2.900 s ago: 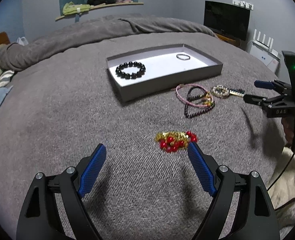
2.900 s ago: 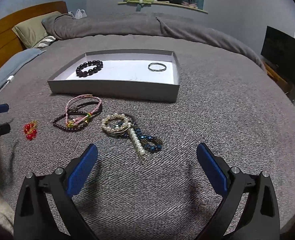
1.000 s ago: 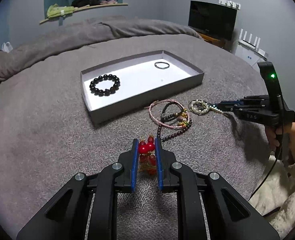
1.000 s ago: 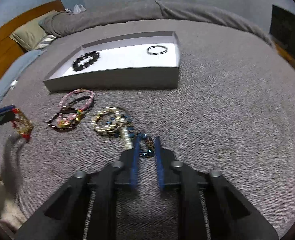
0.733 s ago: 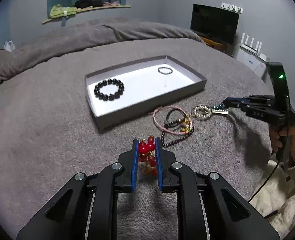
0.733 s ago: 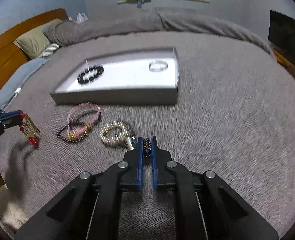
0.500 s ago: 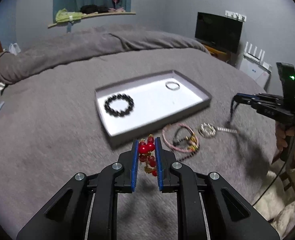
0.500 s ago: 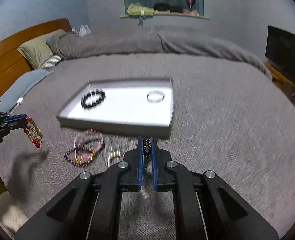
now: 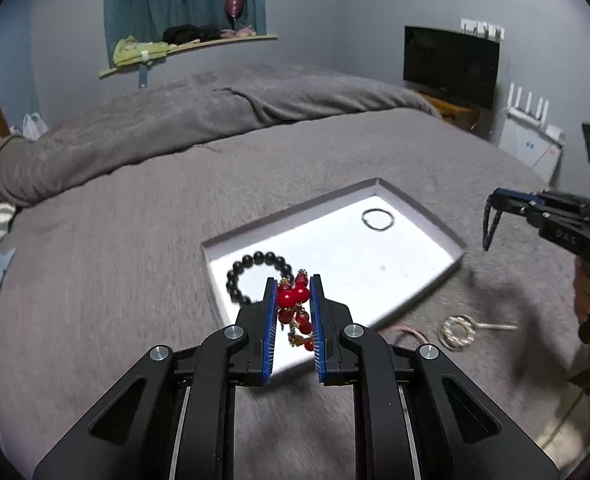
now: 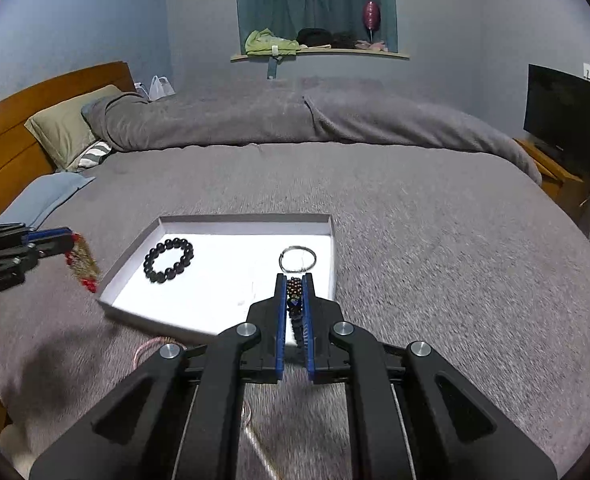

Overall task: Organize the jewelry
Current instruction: 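Lower both held pieces into the white tray and open both tools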

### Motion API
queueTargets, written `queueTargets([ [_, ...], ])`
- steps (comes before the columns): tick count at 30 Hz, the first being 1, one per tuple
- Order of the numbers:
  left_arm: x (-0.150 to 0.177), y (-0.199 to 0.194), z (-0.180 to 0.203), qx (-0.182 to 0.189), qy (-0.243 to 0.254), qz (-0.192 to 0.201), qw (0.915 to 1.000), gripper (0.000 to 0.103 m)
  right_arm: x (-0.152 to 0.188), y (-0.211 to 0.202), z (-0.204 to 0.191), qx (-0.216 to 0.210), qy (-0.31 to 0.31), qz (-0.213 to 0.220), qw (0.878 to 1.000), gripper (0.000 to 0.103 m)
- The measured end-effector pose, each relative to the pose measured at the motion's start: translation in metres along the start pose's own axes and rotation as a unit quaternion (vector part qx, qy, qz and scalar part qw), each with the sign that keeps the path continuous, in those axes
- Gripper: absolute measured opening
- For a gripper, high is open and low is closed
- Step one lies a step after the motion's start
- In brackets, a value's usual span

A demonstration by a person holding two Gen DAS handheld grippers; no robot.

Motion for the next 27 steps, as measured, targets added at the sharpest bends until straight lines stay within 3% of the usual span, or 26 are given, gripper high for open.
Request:
queueTargets([
  [6, 0.003, 0.047, -0.015, 0.020, -0.031, -0.023, 0.9991, 0.017, 0.002, 0.035, -0.012, -0.016, 0.011, -0.021, 1.000, 0.007],
  [10, 0.019, 0.070, -0.023, 0.010, -0.040, -0.051, 0.9978, 0.017, 0.012, 0.056, -0.016, -0.008, 0.010, -0.044, 0.999, 0.007],
  [20, 0.049, 0.080, -0.054, -0.013, -0.080, -0.080, 0.9935, 0.017, 0.033, 0.077, -0.008, 0.012, 0.008, -0.076, 0.997, 0.007],
  [27, 0.058, 0.086, -0.049, -0.007, -0.074, -0.092, 0.9930, 0.017, 0.040, 0.080, -0.010, 0.008, 0.006, -0.090, 0.996, 0.007],
])
Point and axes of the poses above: each gripper's, at about its wrist camera, not at the fingertips, and y roughly the way its jaws point, z to its right, x to its underside, the point moved 6 cm from there along y, roughly the way its jaws point, and after that the axes turned 13 degrees about x, right-handed, at the moved point
